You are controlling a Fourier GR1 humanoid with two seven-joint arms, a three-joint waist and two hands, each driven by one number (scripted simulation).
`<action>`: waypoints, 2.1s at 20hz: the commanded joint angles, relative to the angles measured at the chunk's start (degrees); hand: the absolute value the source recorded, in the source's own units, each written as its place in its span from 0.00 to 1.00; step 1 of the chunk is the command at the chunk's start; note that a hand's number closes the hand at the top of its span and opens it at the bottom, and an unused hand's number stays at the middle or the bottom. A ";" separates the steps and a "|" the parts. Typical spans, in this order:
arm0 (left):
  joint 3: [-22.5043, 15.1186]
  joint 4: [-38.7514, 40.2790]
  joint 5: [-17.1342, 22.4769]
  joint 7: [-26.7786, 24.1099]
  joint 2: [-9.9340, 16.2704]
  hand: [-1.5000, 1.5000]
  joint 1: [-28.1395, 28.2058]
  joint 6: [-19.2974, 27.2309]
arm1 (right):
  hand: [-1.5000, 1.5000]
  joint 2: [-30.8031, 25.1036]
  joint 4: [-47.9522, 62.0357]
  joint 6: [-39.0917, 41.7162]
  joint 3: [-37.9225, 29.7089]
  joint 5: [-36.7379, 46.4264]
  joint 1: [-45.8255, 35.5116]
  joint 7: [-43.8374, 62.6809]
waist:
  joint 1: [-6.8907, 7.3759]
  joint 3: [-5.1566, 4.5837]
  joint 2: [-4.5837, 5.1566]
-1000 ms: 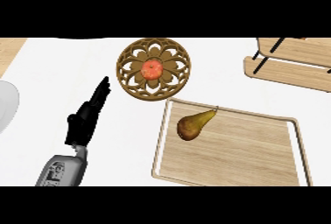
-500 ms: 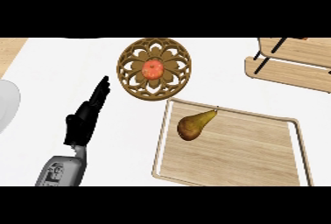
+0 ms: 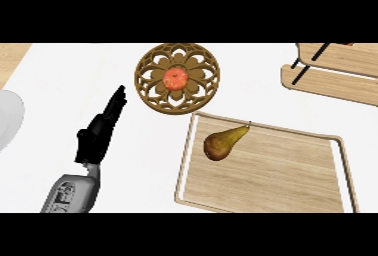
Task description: Pick the tomato from the tray and place it in the tiered shelf
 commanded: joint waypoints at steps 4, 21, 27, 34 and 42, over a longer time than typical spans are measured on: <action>-0.24 -2.48 0.38 2.47 -0.16 0.50 0.85 -0.59 | 1.00 1.15 4.91 -11.01 -7.80 -12.57 1.44 -11.36 | 0.00 0.03 -0.17; -0.68 -2.92 -1.84 0.57 -0.83 0.50 2.65 -0.19 | 0.00 -6.71 22.28 -16.78 -6.72 -3.91 -0.22 -3.63 | -0.38 -0.05 -0.33; -0.43 -4.17 -1.36 1.31 -0.72 0.50 4.46 -0.90 | 0.00 -4.73 13.49 -18.37 -10.54 -12.96 4.63 -5.94 | -0.93 -0.03 -0.56; 2.66 -0.37 0.00 1.03 0.11 0.50 -0.98 -1.78 | 0.00 -7.20 15.58 -12.46 -12.53 -21.99 0.40 -10.88 | -0.57 -0.04 -0.24; 1.01 -5.67 -0.64 3.51 -0.11 0.50 2.63 -1.97 | 0.00 -10.04 7.98 -13.53 -16.98 -27.78 -1.61 -7.59 | -0.55 0.00 -0.47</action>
